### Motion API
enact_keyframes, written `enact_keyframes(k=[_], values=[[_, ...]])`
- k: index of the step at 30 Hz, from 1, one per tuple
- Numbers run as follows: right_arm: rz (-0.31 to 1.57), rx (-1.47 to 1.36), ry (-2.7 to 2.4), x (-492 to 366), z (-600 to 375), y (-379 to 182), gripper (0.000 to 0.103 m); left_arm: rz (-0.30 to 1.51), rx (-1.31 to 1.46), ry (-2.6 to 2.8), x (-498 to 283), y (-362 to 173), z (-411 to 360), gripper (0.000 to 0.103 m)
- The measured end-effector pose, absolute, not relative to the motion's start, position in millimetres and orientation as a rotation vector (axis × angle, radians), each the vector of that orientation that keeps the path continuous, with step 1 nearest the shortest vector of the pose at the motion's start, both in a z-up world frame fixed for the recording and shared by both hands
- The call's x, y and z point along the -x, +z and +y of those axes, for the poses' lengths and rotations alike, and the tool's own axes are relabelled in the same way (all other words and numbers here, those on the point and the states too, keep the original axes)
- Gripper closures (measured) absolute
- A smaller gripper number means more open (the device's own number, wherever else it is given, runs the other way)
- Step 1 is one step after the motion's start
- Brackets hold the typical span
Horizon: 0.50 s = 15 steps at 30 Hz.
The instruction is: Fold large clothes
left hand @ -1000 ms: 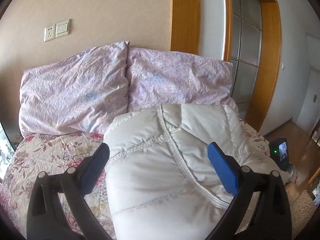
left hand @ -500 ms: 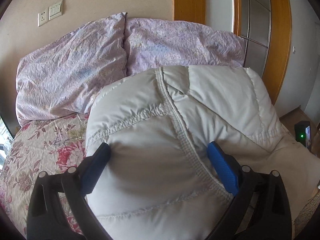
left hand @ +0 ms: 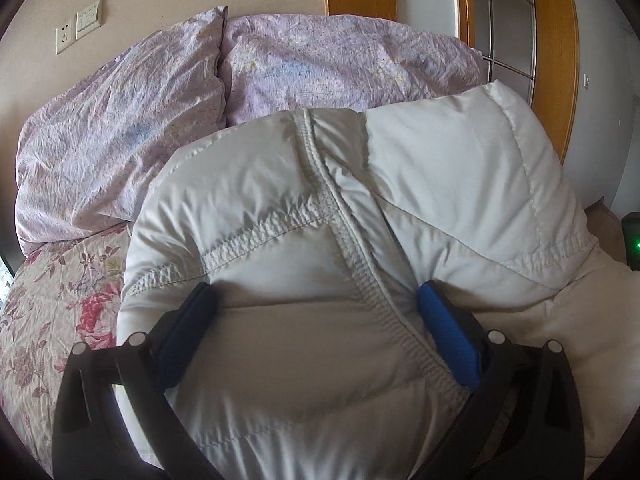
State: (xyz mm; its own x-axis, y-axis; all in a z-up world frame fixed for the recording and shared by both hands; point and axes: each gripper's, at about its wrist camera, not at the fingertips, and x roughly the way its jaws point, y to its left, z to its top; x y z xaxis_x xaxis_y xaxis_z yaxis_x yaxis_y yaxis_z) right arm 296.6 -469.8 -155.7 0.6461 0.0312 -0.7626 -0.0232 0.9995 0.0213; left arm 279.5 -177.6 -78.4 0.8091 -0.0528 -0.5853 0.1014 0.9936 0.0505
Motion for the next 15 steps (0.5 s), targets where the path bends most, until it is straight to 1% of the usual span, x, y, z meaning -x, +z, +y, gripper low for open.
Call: enact_keyframes(k=[1,2,3,4,6,9,12,14,15], values=[[0.873,-0.007,-0.014,-298.3,-472.2,-156.4,0.031,0.622,-0.085,-0.075,-281.3,-80.3,-178.2,0.003],[0.881,-0.017,-0.055,-300.2,-476.5,-157.4,0.025,0.621,-0.091,-0.069,-282.6,-80.6,-179.2,0.003],[0.889,-0.045,-0.064,-301.0,-481.1,-157.4,0.024,0.621,-0.097,-0.066,-282.7,-79.6,-180.1,0.003],[0.899,-0.061,-0.081,-300.9,-483.7,-155.7,0.032,0.621,-0.100,-0.064,-281.4,-77.6,-180.0,0.003],[0.889,-0.081,-0.100,-295.3,-486.7,-139.0,0.043,0.619,-0.108,-0.071,-275.6,-71.9,-178.4,0.002],[0.759,-0.111,-0.079,-275.3,-482.0,-85.1,0.043,0.618,-0.104,-0.087,-267.8,-63.0,-172.5,0.002],[0.619,-0.103,0.007,-256.0,-456.5,-24.0,0.043,0.618,-0.073,-0.093,-261.8,-52.9,-162.9,0.002],[0.566,-0.075,0.099,-249.1,-426.0,4.3,0.046,0.607,-0.049,-0.081,-257.5,-44.9,-154.2,0.002],[0.555,-0.052,0.145,-247.9,-408.4,12.3,0.049,0.606,-0.041,-0.073,-256.5,-41.3,-149.5,0.002]])
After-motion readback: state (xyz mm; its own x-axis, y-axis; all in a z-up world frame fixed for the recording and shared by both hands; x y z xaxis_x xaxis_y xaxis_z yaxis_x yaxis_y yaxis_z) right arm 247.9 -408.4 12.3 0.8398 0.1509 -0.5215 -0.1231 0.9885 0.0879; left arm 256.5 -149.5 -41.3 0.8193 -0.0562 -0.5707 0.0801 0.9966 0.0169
